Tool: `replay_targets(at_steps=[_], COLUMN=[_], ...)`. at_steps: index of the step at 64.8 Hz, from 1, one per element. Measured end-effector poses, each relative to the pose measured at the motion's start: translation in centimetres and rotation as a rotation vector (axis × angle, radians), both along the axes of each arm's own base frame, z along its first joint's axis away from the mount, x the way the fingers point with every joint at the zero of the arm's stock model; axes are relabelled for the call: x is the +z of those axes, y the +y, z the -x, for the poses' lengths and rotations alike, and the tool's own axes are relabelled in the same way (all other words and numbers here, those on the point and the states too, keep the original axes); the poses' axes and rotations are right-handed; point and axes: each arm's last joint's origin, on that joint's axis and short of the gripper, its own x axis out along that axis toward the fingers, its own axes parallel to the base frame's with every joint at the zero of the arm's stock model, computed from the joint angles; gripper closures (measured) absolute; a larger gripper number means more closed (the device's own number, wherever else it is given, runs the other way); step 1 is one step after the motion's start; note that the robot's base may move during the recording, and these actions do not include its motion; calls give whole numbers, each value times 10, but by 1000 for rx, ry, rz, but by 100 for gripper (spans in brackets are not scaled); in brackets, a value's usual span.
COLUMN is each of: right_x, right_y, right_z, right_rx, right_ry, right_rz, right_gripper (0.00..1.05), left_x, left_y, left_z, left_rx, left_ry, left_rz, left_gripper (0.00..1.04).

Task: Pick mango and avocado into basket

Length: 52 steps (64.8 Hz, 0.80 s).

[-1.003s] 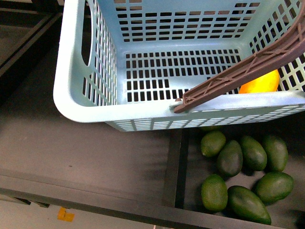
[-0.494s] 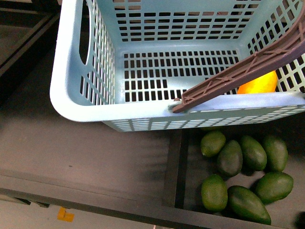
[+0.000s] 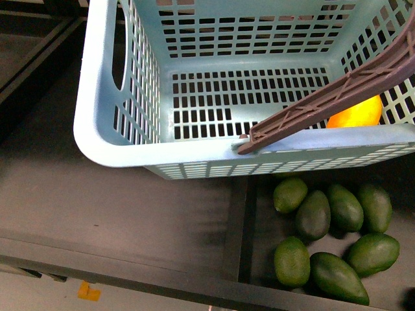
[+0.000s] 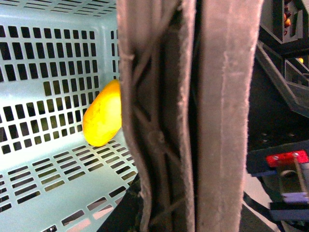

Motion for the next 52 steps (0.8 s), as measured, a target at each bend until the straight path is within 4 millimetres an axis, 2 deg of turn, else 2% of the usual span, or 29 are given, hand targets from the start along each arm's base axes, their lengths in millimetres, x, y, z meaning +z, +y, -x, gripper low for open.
replay_targets(at_steps=[4,18,26,31,39,44,52], right_x=[-3,-1,6,15,20,18,7], right_y=[4,4,-8,-19,-36,-40,-49], right_z=[-2,-2,12,33,91,114,134], right_rx=[-6,-33,-83,-128,-234,-262,-248], right_ry=[9,12,4,-8,28,-82,-153], right_rz=[-10,-41,-74,-70,-47,32,165], right_gripper=[61,26,7,9,9,21,43], left_x=[0,0,0,0,0,0,0], left_y=[0,0,0,0,0,0,0], left_z=[0,0,0,0,0,0,0], left_rx=[3,3,2,4,3,5,4], left_ry=[-2,-2,1,0,3,3,2], left_rz=[-2,-2,0,-1,1,0,0], left_gripper=[89,89,89,89,89,89,89])
